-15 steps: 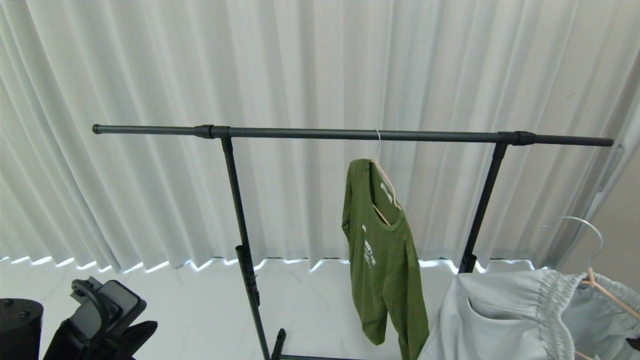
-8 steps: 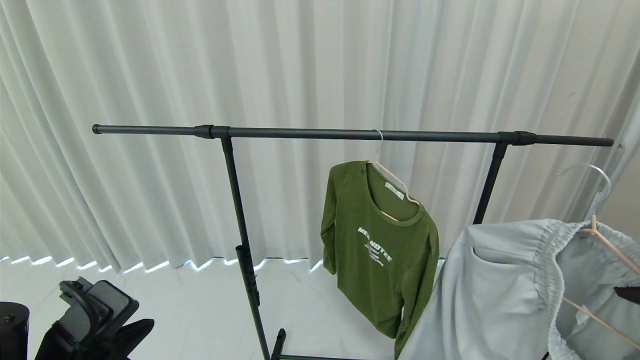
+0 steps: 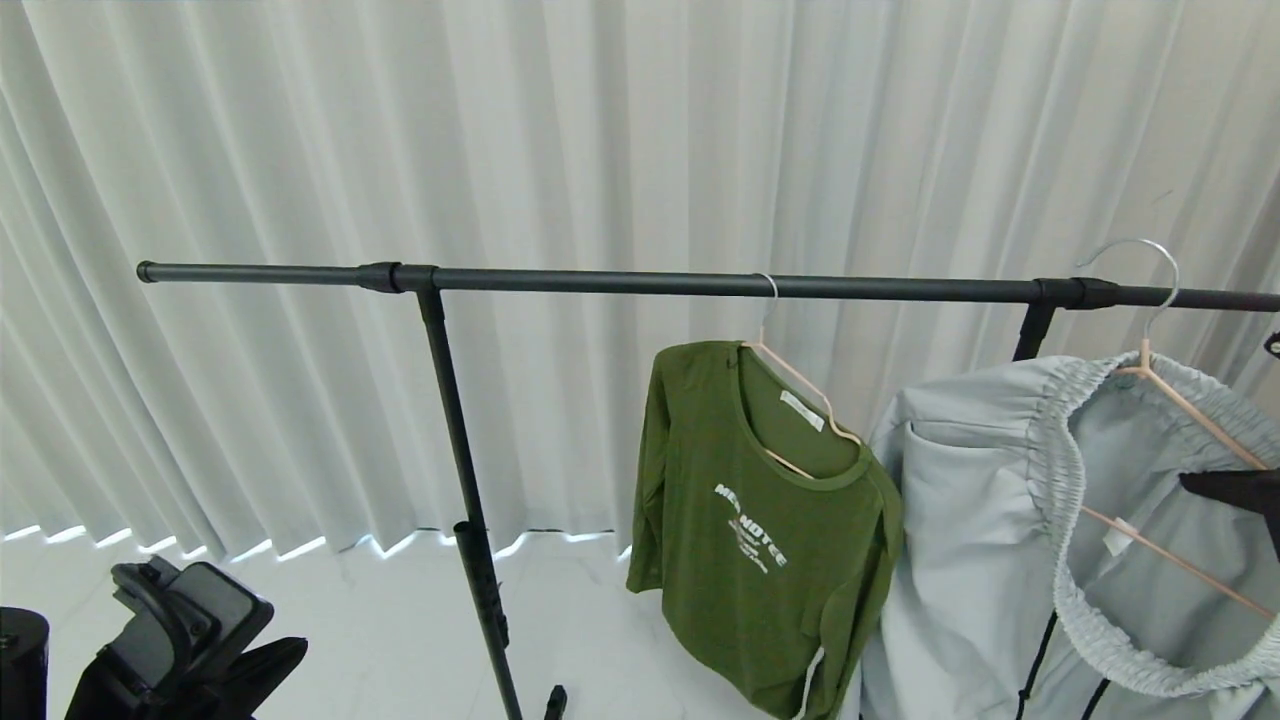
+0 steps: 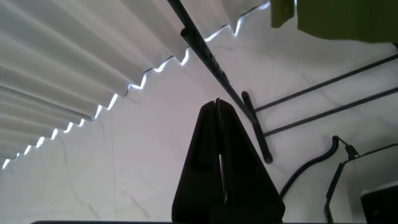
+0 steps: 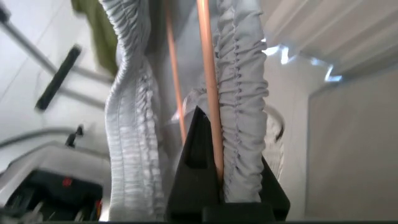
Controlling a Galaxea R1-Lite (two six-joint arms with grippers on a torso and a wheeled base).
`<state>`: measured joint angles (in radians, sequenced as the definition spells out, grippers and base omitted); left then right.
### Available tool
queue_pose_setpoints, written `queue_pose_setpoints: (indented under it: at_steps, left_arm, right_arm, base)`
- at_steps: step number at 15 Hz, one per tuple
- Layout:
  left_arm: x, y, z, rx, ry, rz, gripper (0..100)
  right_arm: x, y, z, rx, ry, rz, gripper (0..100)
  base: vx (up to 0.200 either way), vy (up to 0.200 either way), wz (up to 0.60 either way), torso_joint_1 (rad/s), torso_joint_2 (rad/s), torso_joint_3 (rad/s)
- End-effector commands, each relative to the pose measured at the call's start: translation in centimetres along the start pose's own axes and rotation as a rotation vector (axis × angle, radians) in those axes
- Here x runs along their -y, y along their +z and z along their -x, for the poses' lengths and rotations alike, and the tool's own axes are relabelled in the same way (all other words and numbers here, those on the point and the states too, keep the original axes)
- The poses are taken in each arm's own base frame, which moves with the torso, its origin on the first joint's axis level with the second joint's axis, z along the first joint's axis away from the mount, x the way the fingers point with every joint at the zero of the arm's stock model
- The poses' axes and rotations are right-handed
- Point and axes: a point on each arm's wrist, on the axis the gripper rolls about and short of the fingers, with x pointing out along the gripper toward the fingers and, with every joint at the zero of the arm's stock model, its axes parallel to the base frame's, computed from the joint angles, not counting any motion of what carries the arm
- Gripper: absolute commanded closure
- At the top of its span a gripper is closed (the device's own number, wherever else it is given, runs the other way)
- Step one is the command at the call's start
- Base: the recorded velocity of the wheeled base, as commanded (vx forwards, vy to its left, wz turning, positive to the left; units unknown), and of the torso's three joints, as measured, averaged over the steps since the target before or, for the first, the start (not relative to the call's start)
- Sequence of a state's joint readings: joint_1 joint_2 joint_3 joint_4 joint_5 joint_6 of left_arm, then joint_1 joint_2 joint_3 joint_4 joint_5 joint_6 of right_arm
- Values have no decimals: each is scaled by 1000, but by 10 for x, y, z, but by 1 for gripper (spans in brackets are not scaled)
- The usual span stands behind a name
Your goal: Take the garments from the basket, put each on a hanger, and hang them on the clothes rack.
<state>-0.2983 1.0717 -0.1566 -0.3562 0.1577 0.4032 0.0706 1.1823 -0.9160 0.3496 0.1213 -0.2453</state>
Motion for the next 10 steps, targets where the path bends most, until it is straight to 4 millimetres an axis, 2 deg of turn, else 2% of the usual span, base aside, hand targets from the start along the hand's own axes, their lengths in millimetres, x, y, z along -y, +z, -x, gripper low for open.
queue_pose_setpoints:
  at_steps: [1,4,10]
  left_arm:
    - [0,0,0,2,1,0,100]
    - [0,0,0,3,-1,-3,100]
    - [-1,1,6,36,11,1,100]
  right_arm:
    - [1,4,-7,-15,9,2,100]
    - [2,4,-15,-37,13,-3,100]
    - [12,15,-66,-45,-21,-43,100]
  base:
    - [200,0,0,2,-2,2]
    - [200,0,0,5,2,4]
    - [0,0,0,0,0,0]
